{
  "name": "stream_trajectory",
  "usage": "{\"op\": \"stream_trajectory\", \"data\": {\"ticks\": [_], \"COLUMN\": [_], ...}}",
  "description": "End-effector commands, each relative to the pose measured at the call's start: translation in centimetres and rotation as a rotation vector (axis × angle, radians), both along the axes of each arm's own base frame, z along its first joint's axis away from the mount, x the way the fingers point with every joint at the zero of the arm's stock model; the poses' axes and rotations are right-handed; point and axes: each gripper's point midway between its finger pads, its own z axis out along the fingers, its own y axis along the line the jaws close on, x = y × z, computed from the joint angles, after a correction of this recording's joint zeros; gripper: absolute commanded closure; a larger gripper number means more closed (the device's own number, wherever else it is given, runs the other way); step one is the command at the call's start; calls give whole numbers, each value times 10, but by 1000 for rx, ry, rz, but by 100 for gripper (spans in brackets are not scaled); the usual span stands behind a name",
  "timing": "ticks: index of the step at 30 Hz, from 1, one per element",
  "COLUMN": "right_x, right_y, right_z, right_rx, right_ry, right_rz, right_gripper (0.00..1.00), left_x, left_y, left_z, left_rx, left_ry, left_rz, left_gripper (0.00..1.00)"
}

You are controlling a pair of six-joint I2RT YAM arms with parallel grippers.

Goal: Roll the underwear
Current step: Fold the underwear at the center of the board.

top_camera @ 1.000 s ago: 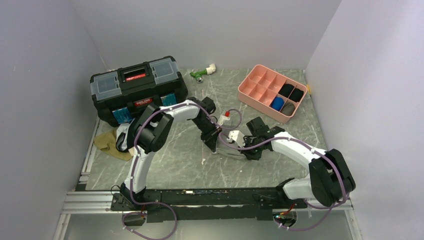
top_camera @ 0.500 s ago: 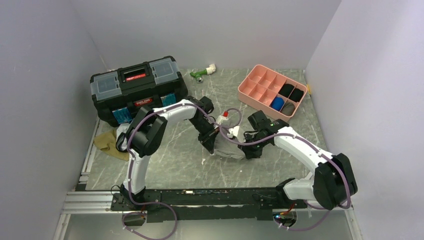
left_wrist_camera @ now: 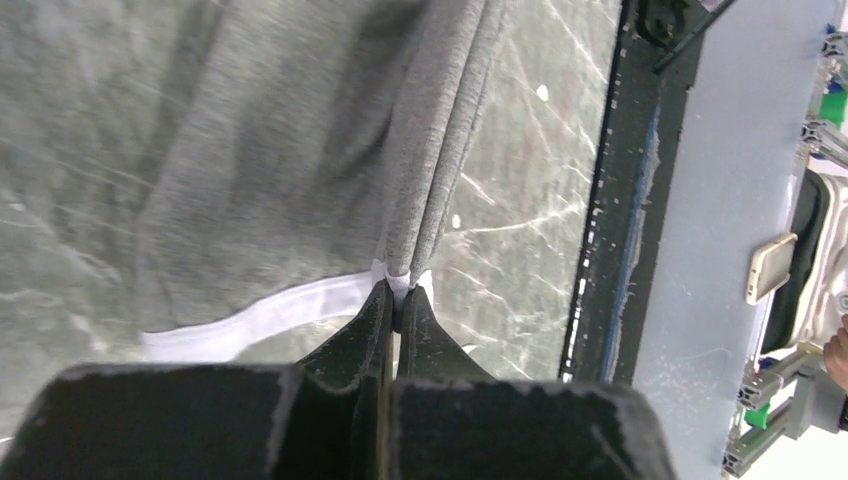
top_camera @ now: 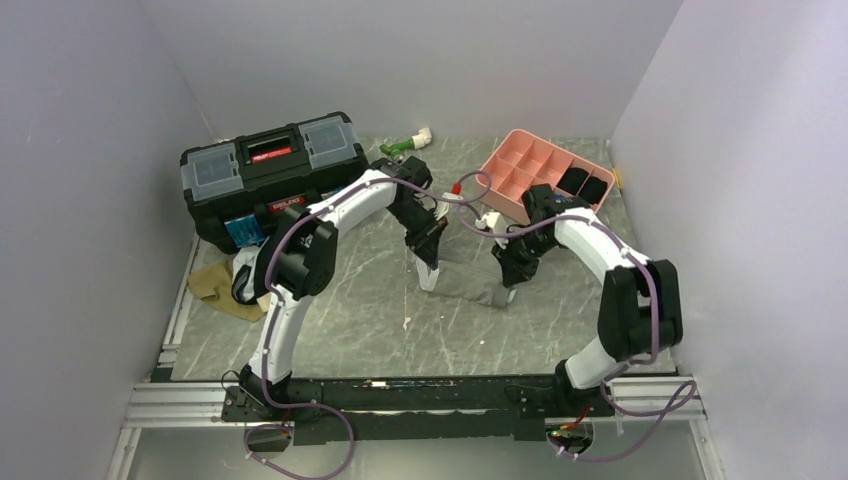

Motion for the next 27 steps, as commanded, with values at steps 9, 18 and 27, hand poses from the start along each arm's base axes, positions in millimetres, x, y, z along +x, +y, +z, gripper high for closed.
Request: {"op": "stream_trajectory", "data": {"ticks": [9, 18, 27], "right_x": [40, 52, 51], "right_y": [10, 6, -5], "right_z": [-11, -26, -32], "right_rx": [55, 20, -14], "right_ry": [92, 110, 101], "right_rz": [43, 55, 44], "right_gripper": [90, 85, 83], "left_x": [42, 62, 75], "left_y": [8, 2, -6], "left_z": [-30, -45, -50], "left_rx": [93, 107, 92], "left_ry": [-77, -117, -152], "left_rz": [74, 108, 133], "left_gripper": [100, 100, 98]}}
